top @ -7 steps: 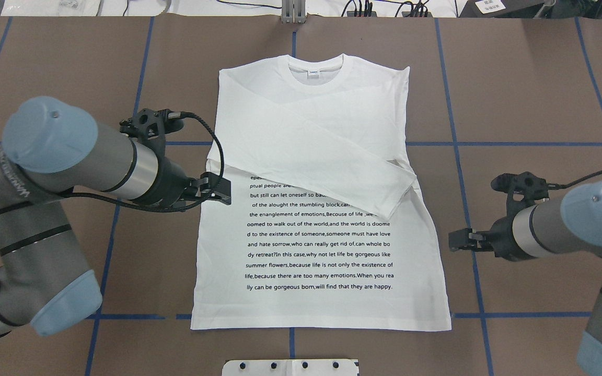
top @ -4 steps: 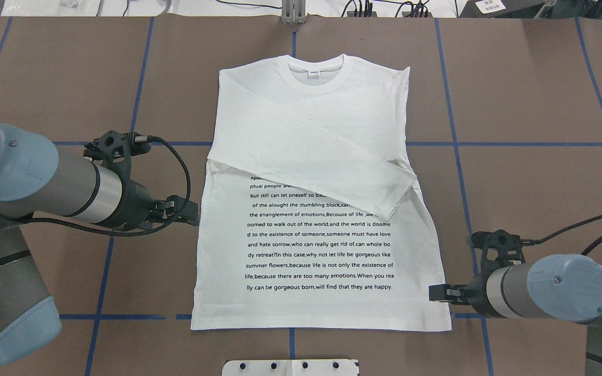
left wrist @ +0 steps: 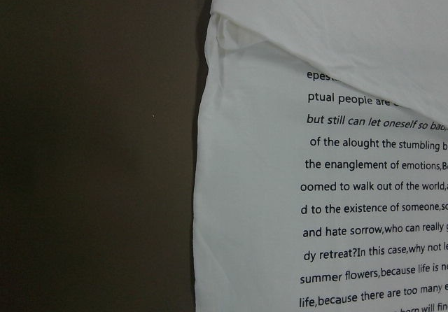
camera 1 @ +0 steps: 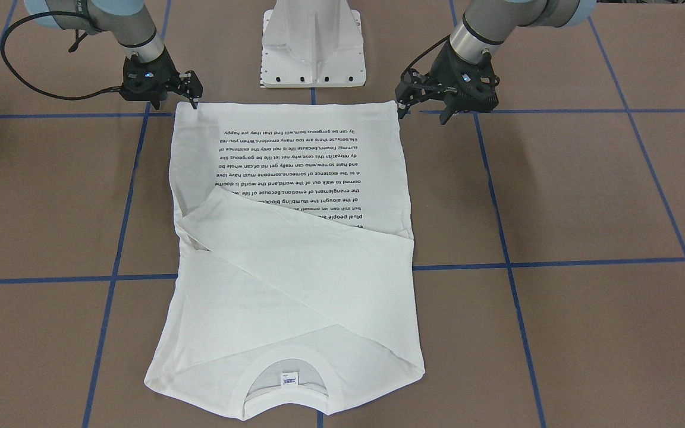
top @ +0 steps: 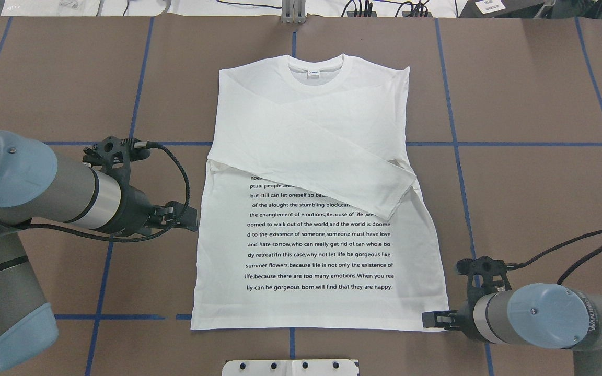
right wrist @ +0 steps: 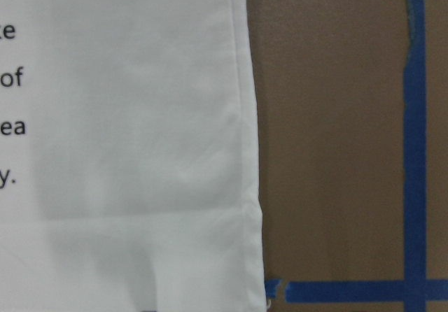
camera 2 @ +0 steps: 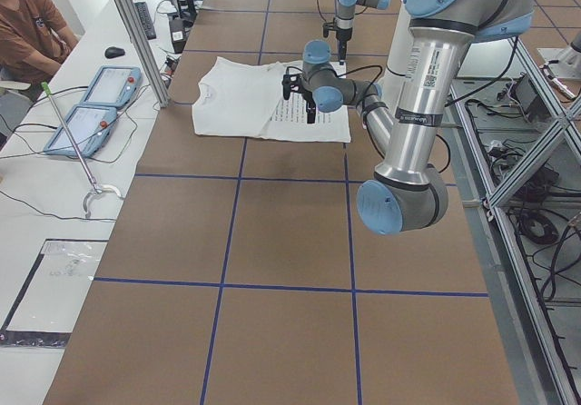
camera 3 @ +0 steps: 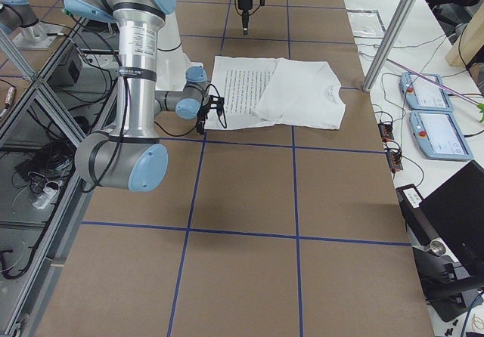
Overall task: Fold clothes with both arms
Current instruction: 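Lower both grippers to the hem corners nearest the robot and grasp them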
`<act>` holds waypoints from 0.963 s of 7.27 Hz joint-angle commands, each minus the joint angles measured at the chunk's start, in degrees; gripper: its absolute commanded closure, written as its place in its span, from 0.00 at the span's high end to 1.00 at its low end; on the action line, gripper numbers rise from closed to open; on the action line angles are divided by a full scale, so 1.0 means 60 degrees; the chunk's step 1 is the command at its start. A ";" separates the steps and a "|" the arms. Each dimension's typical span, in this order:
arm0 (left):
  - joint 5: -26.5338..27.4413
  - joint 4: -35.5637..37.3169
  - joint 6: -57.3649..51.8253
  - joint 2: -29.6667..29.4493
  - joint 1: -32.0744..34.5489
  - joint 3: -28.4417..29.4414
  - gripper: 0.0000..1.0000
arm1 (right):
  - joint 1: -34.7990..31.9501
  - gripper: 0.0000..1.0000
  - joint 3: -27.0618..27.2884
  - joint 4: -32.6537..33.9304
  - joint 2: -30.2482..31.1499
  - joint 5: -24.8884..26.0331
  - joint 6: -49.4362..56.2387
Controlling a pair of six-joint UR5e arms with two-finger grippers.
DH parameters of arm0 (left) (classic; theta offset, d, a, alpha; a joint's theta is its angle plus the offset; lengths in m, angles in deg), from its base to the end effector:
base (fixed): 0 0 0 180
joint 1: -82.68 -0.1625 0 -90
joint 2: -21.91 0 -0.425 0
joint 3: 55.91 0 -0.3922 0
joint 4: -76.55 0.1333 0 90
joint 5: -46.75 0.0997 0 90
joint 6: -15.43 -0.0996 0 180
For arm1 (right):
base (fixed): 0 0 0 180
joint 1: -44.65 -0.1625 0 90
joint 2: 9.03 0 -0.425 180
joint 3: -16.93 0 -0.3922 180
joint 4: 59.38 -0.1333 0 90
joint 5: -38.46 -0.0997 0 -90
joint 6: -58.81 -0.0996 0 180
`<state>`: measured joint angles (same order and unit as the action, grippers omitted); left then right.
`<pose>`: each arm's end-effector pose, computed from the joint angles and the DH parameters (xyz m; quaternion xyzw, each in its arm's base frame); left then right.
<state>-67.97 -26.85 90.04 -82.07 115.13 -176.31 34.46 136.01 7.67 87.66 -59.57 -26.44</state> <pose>0.3835 -0.3524 0.2645 0.0200 0.5074 -0.0246 0.8611 -0.4251 -0.1977 0.4336 -0.0141 -0.3896 0.0167 0.9207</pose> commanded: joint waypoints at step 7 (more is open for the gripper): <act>0.0003 -0.0007 0.0001 0.0104 -0.0061 -0.0016 1.00 | 0.0043 0.09 0.0001 0.0045 -0.0104 -0.0010 -0.0001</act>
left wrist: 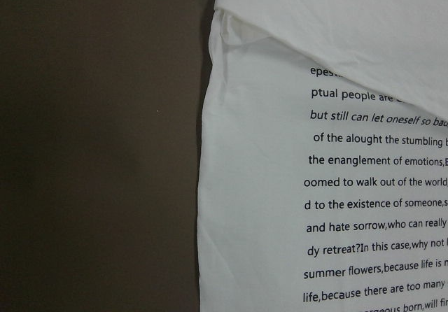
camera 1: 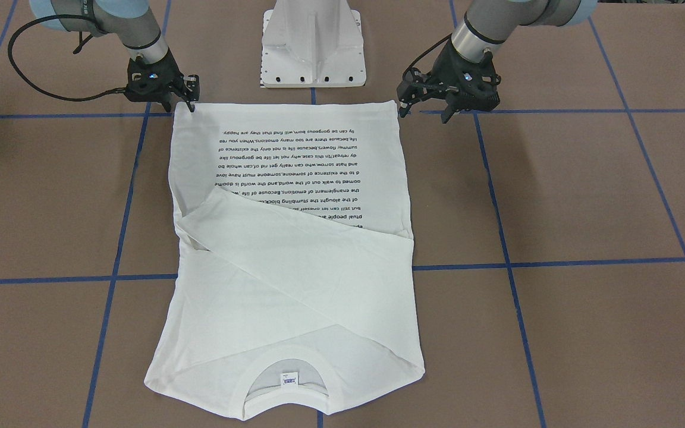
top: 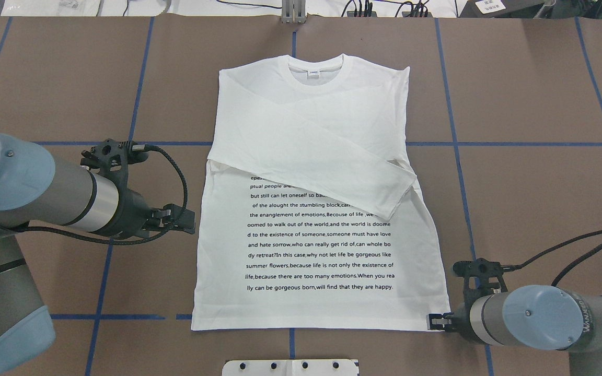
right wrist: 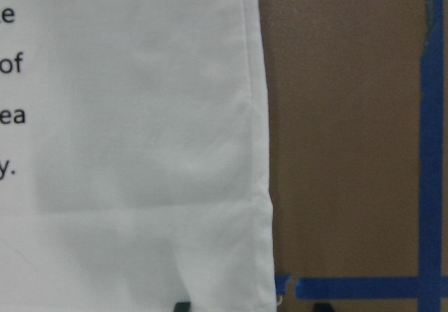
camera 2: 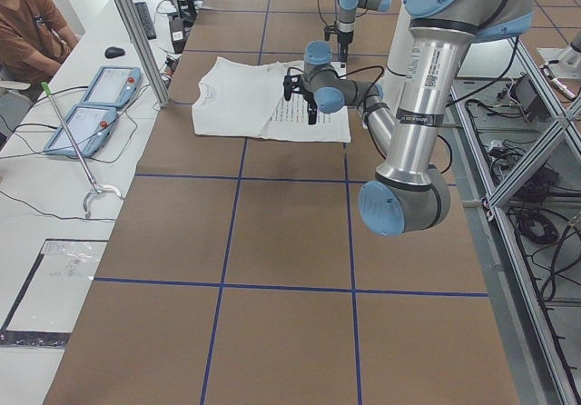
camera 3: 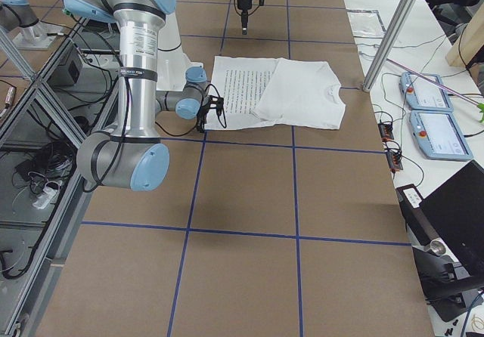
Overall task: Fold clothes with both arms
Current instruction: 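Lower both grippers to the hem corners nearest the robot and grasp them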
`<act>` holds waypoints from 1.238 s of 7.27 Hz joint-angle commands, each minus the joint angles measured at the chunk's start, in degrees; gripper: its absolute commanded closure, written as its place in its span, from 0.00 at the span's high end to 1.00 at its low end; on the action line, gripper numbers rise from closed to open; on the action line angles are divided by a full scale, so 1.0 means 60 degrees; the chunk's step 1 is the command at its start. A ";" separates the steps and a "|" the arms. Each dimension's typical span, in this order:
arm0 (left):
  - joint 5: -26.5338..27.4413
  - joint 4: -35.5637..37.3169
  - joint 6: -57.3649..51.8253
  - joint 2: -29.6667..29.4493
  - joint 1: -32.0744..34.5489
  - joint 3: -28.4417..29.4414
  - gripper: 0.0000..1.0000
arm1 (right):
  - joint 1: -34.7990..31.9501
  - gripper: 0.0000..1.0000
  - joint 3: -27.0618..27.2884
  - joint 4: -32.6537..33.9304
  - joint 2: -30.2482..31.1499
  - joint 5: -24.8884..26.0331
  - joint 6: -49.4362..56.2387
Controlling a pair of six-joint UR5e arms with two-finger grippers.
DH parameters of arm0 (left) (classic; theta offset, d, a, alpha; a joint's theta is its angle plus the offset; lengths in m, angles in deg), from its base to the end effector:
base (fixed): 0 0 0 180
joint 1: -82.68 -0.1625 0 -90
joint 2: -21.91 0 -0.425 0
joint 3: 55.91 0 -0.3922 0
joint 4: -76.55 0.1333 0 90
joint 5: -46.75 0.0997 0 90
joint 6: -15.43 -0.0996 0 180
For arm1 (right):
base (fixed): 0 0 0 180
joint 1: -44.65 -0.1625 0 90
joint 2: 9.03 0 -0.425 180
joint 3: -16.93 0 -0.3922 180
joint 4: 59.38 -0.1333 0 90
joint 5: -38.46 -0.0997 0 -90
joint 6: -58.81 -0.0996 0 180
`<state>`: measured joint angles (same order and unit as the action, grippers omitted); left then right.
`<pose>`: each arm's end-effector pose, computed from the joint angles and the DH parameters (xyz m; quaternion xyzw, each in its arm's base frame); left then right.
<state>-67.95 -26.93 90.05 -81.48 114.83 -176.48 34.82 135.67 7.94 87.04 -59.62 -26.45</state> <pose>0.3836 -0.3494 0.2684 0.0175 0.5052 -0.0232 0.8625 -0.4301 -0.1956 0.4323 -0.0157 -0.3897 0.0137 0.9207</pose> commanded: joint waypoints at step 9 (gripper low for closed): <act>0.1201 -0.0097 0.2747 0.0620 -0.2906 0.0099 1.00 | -0.0411 0.00 0.0804 0.0001 -0.0001 0.0013 0.0000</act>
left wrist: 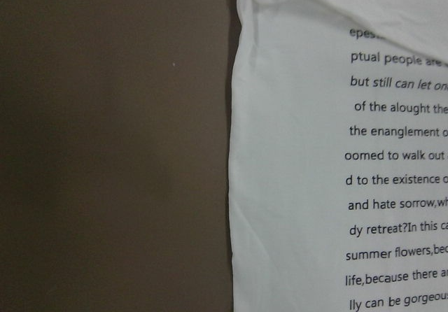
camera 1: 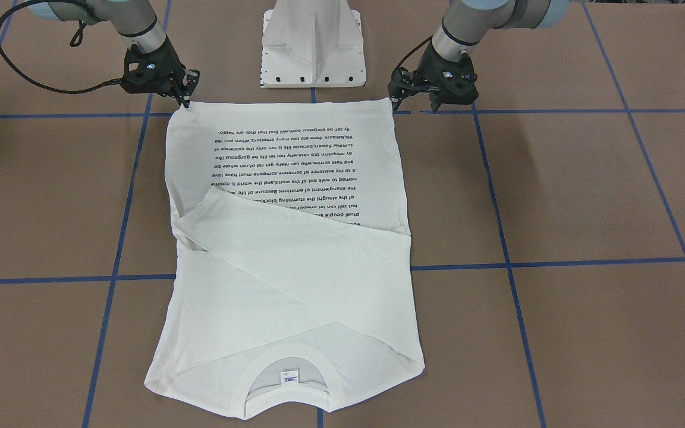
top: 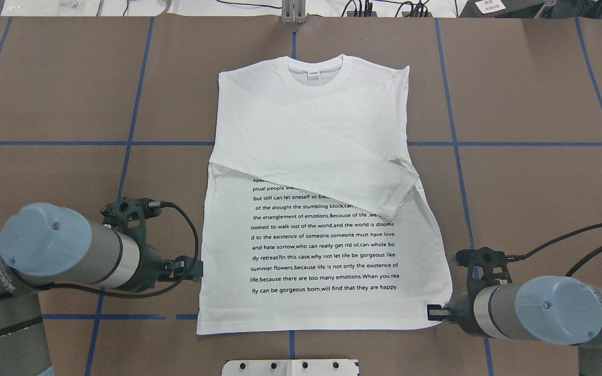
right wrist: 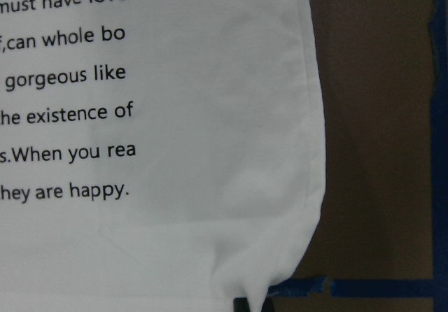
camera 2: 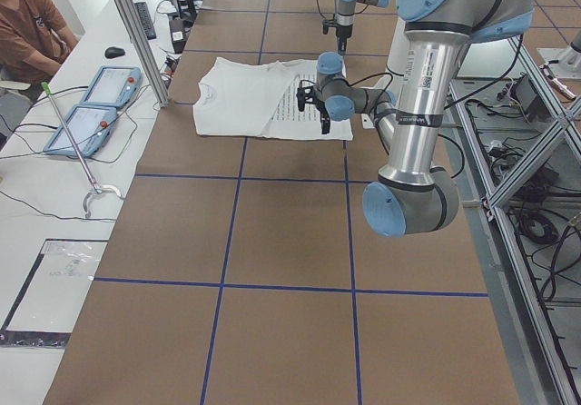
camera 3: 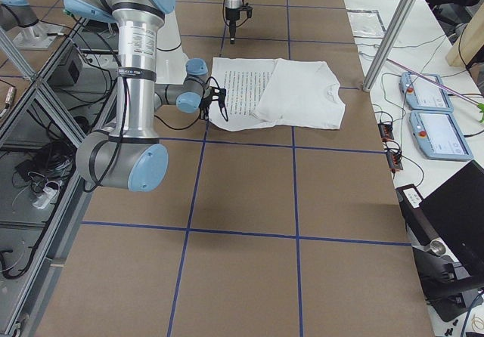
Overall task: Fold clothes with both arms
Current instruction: 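Lower both grippers to the hem corners nearest the robot and grasp them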
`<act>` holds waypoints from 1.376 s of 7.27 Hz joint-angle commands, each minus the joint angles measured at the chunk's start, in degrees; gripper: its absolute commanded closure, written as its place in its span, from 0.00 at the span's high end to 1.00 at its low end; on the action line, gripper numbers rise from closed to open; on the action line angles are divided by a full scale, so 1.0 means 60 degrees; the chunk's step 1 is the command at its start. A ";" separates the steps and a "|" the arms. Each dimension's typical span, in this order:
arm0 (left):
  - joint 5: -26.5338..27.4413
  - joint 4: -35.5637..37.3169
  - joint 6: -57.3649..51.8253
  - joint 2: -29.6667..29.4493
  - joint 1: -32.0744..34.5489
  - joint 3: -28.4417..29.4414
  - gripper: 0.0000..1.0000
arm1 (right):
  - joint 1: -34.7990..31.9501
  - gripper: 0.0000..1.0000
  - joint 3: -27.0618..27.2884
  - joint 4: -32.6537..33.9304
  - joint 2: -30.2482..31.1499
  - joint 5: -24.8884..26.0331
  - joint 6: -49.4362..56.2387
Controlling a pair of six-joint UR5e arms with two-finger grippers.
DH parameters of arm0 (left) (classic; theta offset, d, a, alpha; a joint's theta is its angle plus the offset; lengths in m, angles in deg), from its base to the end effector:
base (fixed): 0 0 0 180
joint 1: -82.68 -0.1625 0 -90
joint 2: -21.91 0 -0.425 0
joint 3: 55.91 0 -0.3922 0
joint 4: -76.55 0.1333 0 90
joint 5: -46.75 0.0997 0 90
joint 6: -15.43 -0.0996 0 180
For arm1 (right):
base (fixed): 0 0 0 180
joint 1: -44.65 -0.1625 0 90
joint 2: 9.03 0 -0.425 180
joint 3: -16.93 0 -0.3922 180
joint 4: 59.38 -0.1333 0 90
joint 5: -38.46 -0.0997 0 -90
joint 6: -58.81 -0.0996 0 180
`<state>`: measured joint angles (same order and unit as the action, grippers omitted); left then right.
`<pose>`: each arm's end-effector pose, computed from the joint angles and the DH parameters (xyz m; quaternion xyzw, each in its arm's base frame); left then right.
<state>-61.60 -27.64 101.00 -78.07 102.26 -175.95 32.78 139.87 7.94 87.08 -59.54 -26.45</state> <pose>0.4454 -0.2666 0.3033 -0.0453 0.4695 -0.0438 0.8807 -0.4104 -0.2083 0.3963 -0.0023 -0.4225 0.0272 0.9060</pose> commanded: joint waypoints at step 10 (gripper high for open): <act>0.0816 0.0124 0.0988 -0.0899 -0.1242 0.1389 0.98 | -0.0350 0.00 0.0134 -0.0014 -0.0154 -0.0191 0.0015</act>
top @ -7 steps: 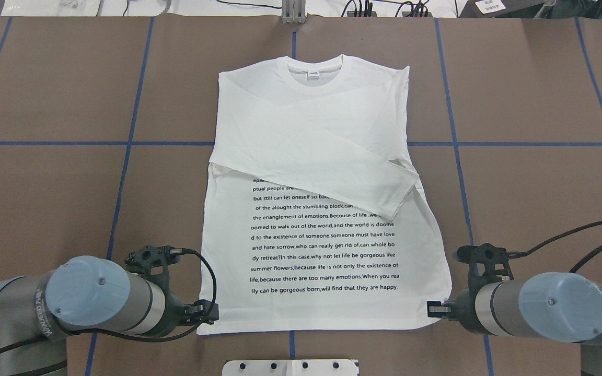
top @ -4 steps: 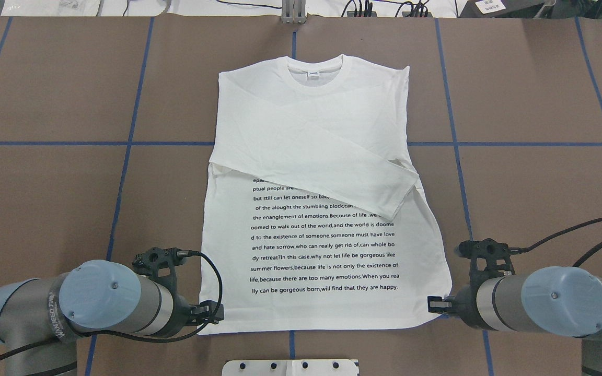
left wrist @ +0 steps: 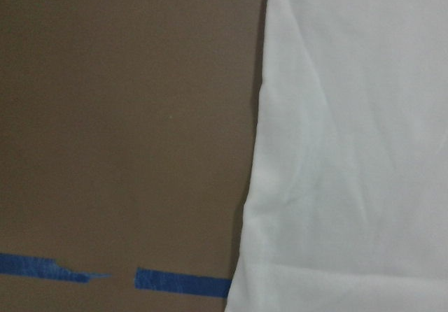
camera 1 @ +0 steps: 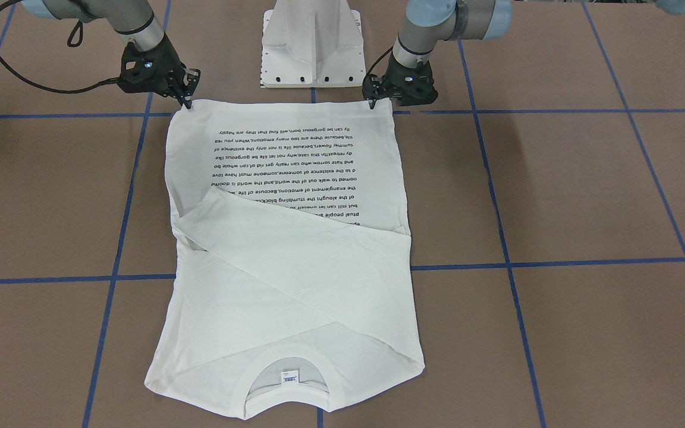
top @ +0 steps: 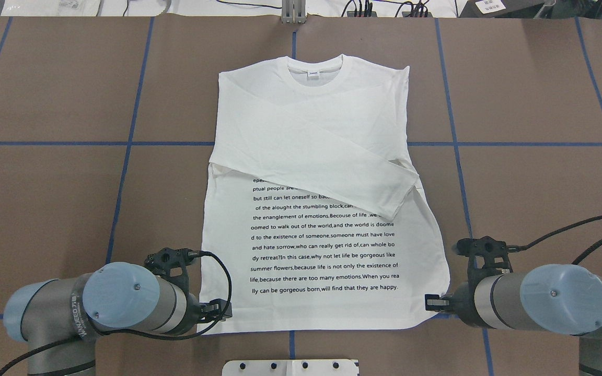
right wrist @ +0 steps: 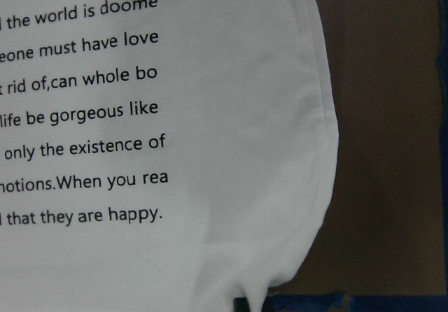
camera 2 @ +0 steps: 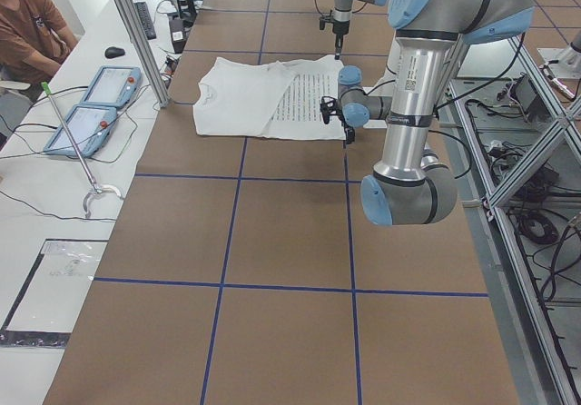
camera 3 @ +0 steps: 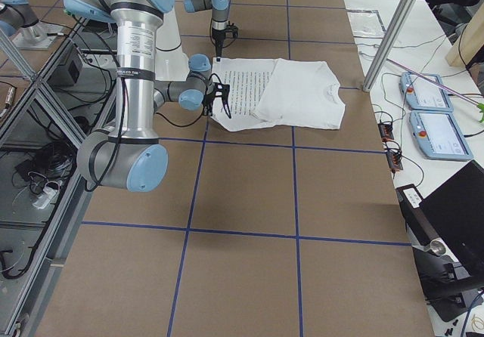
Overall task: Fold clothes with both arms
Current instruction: 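Lower both grippers to the hem corners nearest the robot and grasp them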
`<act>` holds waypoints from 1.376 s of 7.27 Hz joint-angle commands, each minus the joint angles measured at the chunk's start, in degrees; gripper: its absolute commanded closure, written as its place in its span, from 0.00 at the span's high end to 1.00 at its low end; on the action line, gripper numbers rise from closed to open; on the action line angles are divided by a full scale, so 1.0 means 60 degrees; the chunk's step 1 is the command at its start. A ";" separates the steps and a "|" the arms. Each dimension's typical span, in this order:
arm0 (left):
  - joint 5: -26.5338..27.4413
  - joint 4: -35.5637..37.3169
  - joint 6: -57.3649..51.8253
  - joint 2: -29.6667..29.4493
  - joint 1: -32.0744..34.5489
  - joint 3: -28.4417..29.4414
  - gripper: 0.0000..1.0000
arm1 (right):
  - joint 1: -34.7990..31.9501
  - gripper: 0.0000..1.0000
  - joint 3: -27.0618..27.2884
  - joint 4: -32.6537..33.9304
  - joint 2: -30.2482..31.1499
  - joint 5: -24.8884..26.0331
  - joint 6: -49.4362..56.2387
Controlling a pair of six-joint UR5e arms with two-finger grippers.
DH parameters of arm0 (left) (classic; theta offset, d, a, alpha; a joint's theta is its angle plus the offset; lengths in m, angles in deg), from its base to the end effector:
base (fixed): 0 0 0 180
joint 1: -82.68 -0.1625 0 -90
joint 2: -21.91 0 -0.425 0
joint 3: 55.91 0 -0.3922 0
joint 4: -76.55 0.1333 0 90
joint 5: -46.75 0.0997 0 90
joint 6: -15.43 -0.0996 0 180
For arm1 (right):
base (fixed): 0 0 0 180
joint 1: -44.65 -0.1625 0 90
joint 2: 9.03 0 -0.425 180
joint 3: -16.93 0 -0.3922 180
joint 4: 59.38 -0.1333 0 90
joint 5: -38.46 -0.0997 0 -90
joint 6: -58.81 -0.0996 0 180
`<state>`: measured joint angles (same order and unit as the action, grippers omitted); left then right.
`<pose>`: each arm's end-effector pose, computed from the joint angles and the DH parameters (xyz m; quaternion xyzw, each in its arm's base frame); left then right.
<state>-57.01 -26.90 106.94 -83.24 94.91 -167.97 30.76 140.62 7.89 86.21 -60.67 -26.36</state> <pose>0.5255 -0.2261 0.3198 -0.0681 0.4330 -0.0565 0.8970 -0.4039 -0.2209 0.3829 -0.0008 -0.4365 0.0367 0.8990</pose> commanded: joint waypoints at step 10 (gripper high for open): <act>0.0067 0.0395 0.0376 -0.0300 -0.0236 0.0116 0.47 | -0.0394 0.00 0.0053 -0.0006 0.0005 -0.0310 0.0000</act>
<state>-56.61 -25.55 108.15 -84.14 93.52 -167.19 28.54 140.94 7.85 86.23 -62.49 -26.34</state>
